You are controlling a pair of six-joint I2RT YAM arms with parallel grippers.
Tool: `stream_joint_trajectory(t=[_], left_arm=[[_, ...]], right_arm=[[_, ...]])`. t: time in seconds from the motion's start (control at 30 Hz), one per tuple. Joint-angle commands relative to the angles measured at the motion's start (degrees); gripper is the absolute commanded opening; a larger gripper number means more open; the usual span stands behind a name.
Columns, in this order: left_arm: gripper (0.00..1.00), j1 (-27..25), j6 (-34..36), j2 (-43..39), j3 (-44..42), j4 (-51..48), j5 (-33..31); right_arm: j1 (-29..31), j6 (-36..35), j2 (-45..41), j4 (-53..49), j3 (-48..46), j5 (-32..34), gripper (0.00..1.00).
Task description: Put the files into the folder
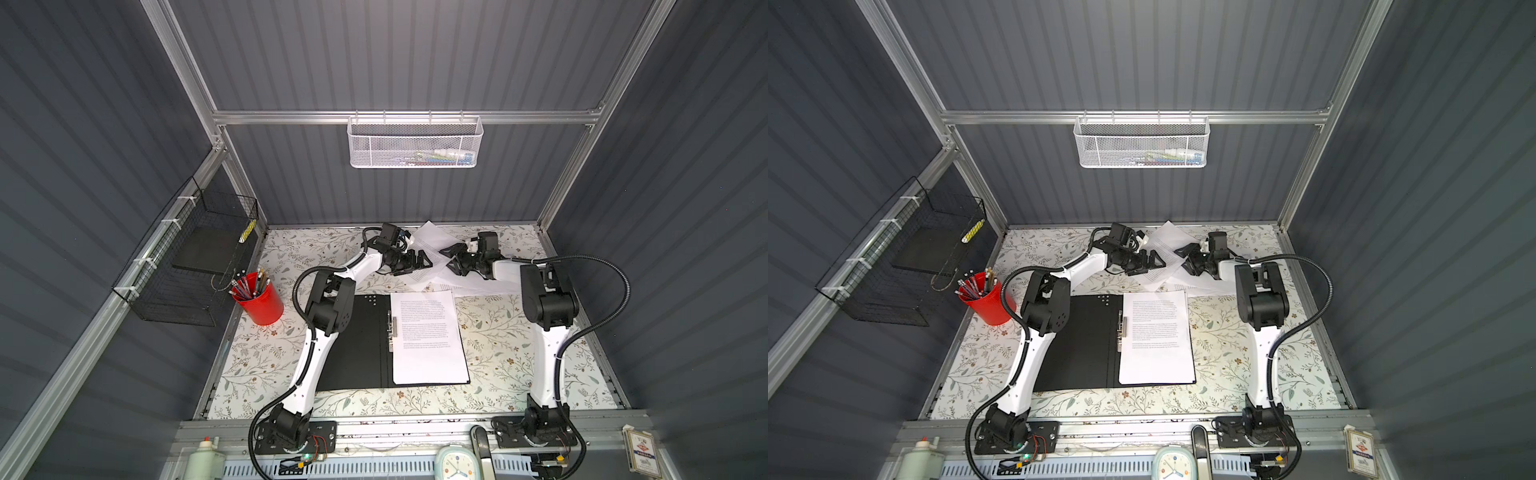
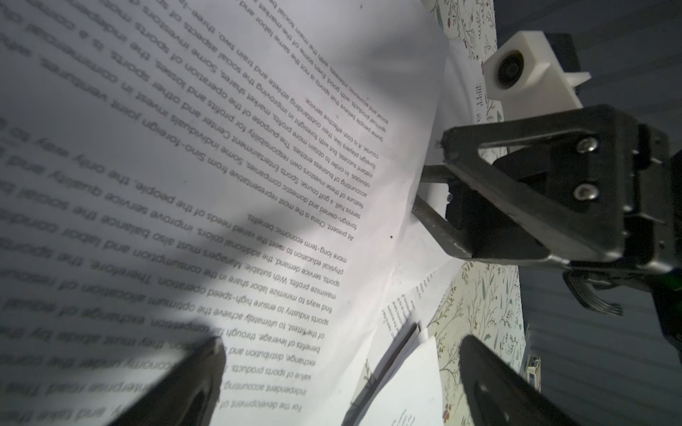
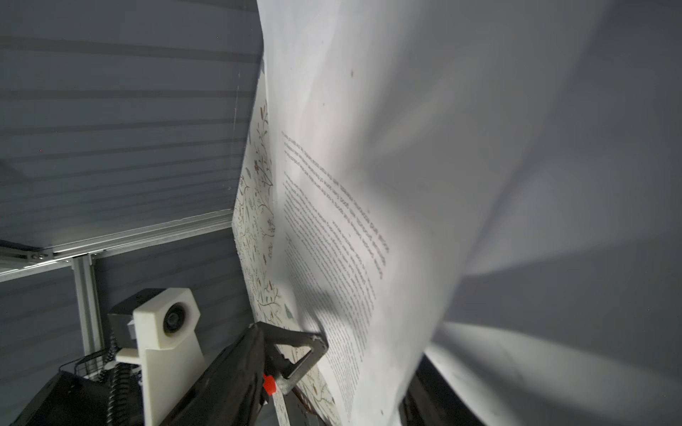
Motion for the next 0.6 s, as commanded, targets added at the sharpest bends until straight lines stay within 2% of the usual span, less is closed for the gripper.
stream_joint_trajectory(t=[0.0, 0.37, 0.57], left_arm=[[1.0, -0.6, 0.1, 1.8, -0.7, -5.4, 0.2], [1.0, -0.4, -1.1, 1.9, 0.9, -4.9, 1.4], [1.0, 0.9, -2.2, 1.2, 3.6, -5.1, 3.4]], right_arm=[[0.5, 0.8, 1.0, 2.5, 0.9, -1.1, 0.5], [1.4, 2.5, 0.9, 2.1, -0.8, 0.9, 0.26], [1.7, 1.0, 0.6, 1.0, 0.0, 0.6, 0.0]])
